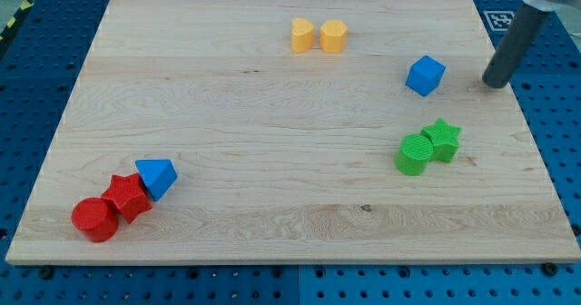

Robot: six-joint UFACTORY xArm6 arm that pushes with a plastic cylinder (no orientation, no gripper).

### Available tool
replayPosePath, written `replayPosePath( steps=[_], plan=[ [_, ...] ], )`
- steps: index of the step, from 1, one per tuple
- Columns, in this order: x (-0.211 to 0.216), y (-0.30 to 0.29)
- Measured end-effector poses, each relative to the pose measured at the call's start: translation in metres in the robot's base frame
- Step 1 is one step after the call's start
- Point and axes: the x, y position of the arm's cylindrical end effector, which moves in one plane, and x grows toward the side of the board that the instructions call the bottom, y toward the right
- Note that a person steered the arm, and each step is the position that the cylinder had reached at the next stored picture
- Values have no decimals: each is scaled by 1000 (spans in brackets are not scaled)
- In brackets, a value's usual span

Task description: Move the blue cube towards the center

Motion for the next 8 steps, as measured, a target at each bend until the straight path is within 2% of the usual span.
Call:
replayPosePath(
  steps=[3, 5, 8],
  plan=[
    [-12, -90],
    [21, -103],
    [42, -107]
  ],
)
